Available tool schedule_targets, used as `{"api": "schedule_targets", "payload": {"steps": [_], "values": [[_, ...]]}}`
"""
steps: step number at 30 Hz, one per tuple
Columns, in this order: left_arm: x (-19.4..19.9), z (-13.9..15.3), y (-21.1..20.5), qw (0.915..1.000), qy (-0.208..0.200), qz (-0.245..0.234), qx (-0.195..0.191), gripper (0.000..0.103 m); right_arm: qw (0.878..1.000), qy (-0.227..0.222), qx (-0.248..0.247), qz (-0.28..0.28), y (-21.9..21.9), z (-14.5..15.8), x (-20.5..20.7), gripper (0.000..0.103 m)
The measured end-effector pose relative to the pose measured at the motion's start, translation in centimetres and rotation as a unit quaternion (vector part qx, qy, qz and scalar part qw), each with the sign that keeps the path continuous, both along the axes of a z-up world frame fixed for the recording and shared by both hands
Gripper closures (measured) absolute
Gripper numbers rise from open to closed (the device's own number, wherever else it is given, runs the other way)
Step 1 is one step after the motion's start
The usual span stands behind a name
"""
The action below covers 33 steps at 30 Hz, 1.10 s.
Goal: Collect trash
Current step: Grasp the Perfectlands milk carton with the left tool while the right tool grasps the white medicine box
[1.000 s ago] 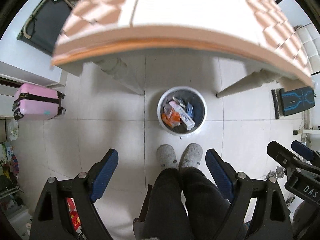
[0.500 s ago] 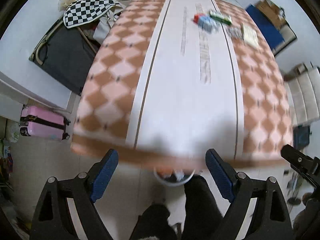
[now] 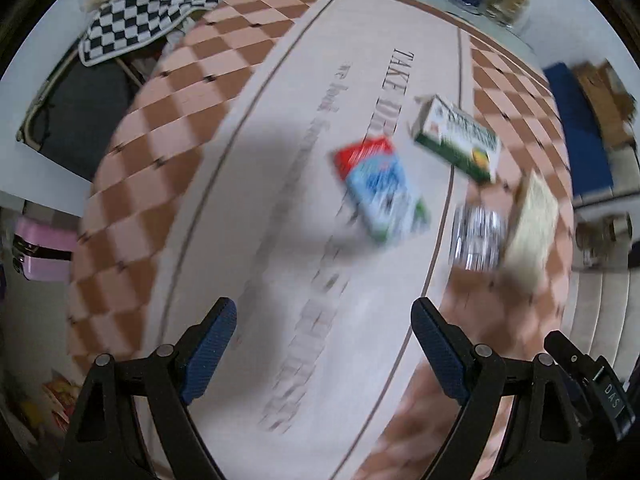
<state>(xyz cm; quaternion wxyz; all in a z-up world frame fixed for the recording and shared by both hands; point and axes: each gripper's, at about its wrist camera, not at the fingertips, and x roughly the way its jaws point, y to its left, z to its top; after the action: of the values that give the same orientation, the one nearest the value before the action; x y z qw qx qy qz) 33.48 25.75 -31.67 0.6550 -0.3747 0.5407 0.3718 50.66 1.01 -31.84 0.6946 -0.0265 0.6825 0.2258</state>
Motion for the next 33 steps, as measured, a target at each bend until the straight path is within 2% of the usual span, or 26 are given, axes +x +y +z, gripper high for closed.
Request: {"api": "schedule_targets", "payload": {"steps": [5,10,12,13,14,17,19,21,22,26,28,33], "values": [[5.0,-3.9,4.1,0.998,0.005,0.023,-0.059,0.015,1.0,-0.004,-0.023,0.003,6.3,-3.2,7.2,0.006],[6.3,-6.8,6.4,0.9922,0.008,0.066,-0.105,0.015,0.998,-0.01,-0.049,0.028,11.0,-5.8,10.4,0.006],[6.5,-7.2,6.6,0.9927,0.02,0.069,-0.097,0.024,0.998,-0.008,-0.055,0.034,12.2,-6.7,10.9,0.006],[6.6,-7.3,6.7,0.9932,0.029,0.069,-0.089,0.042,0.997,-0.011,-0.063,0.04,12.9,-7.1,11.1,0.005],[6.6,-7.4,6.7,0.9935,0.036,0.068,-0.084,0.051,0.996,-0.017,-0.071,0.044,13.4,-7.3,11.1,0.005],[6.2,-7.2,6.3,0.9951,0.032,0.066,-0.067,0.052,0.994,-0.041,-0.088,0.051,14.5,-7.5,11.1,0.007],[6.0,-7.0,5.7,0.9964,0.032,0.054,-0.057,0.053,0.992,-0.055,-0.098,0.05,15.0,-7.5,11.0,0.013],[5.8,-6.5,5.0,0.9976,0.04,0.039,-0.041,0.054,0.989,-0.075,-0.117,0.052,15.3,-7.4,10.8,0.027],[5.7,-6.1,4.6,0.9983,0.046,0.028,-0.025,0.054,0.988,-0.081,-0.121,0.053,15.3,-7.3,10.8,0.029],[4.9,-4.1,3.2,0.9984,0.052,-0.009,0.021,0.054,0.987,-0.089,-0.114,0.07,14.6,-7.1,10.5,0.03],[4.3,-2.7,2.3,0.9983,0.039,-0.02,0.038,0.054,0.987,-0.097,-0.108,0.072,13.9,-6.6,10.4,0.03],[1.4,-0.3,-0.5,0.9984,0.006,-0.039,0.042,0.054,0.982,-0.14,-0.082,0.093,11.7,-3.3,7.1,0.03]]}}
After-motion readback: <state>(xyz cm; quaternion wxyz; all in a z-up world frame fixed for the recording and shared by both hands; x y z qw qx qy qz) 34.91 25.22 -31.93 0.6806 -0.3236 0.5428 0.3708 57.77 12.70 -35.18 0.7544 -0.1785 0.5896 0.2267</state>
